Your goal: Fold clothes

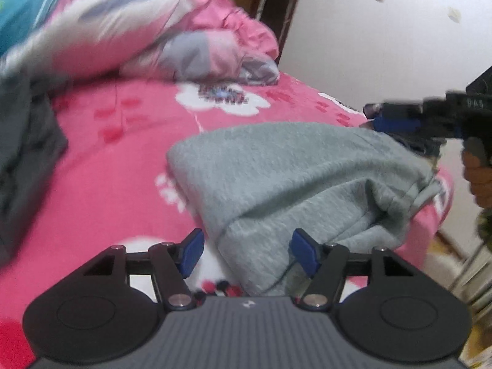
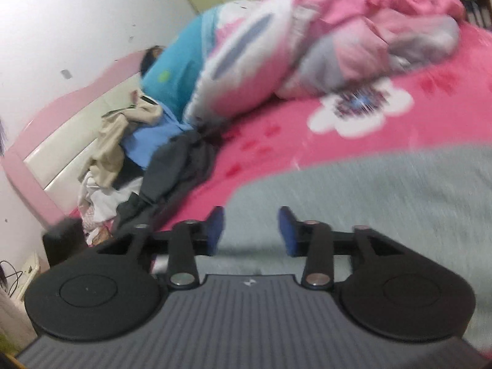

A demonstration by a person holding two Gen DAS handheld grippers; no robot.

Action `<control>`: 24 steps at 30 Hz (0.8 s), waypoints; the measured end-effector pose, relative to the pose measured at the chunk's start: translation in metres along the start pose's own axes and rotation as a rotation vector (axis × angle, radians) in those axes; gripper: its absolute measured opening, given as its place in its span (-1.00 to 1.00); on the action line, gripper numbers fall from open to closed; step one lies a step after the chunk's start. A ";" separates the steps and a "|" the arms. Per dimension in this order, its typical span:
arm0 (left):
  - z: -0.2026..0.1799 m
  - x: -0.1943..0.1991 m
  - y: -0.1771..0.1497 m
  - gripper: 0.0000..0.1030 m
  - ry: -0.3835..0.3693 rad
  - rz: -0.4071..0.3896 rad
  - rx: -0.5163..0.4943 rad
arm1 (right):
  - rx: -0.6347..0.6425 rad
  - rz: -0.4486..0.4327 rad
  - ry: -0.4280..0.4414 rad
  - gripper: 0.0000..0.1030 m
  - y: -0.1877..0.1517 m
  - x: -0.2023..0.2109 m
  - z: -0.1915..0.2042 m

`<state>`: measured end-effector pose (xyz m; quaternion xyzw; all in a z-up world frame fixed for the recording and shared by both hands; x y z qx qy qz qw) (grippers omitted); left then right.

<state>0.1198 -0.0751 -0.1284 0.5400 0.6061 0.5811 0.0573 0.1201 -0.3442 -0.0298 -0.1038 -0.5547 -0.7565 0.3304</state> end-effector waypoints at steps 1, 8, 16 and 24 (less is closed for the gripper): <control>0.001 0.000 -0.002 0.25 -0.009 0.000 0.021 | 0.030 0.008 -0.002 -0.05 0.009 -0.011 0.007; 0.011 -0.004 -0.013 0.19 -0.076 -0.003 0.171 | 0.346 0.185 0.015 0.03 0.052 -0.148 0.063; 0.010 -0.010 -0.019 0.10 -0.085 -0.031 0.169 | 0.503 0.597 0.102 -0.30 0.048 -0.244 0.089; 0.012 -0.010 -0.022 -0.06 -0.122 -0.045 0.186 | 0.457 0.399 0.041 -0.96 0.066 -0.213 0.096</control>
Point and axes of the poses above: each gripper's, at about its wrist camera, not at the fingertips, and x roughly against the way its jaws point, z to its left, y to its top, the point moved 5 cm from there along -x, roughly the way its jaws point, and after that the axes turned 9 degrees about -y, right-handed, at the moved point
